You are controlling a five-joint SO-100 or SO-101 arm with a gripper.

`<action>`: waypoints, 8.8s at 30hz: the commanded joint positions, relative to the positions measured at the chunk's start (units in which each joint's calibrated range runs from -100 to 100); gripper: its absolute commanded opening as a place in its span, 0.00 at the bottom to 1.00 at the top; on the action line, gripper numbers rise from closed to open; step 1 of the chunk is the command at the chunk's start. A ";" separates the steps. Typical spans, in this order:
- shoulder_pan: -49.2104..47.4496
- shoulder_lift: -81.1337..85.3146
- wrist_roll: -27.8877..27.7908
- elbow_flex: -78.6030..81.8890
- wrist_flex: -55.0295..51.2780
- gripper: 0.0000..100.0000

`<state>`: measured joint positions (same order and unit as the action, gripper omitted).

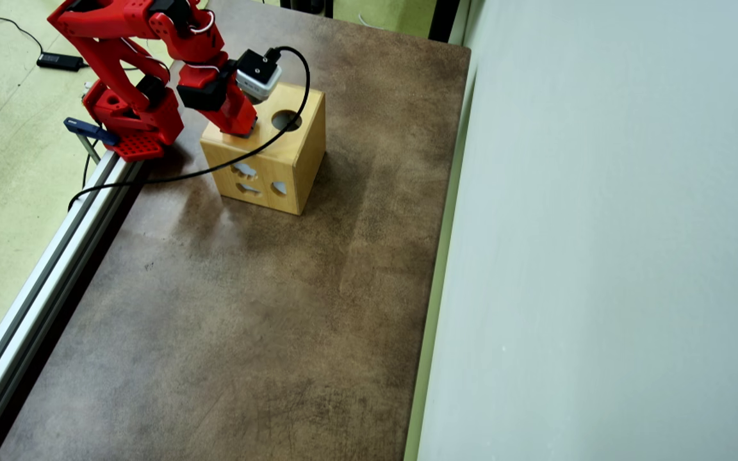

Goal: Pick and place the red cube on the square hole

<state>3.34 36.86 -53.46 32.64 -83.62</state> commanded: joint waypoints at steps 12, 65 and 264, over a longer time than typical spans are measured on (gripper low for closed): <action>-0.22 -0.13 0.10 2.06 0.50 0.03; -0.15 0.46 4.93 2.06 0.02 0.86; -9.06 58.80 52.75 -21.73 -14.13 0.02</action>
<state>-5.57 95.93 -0.85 10.79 -97.34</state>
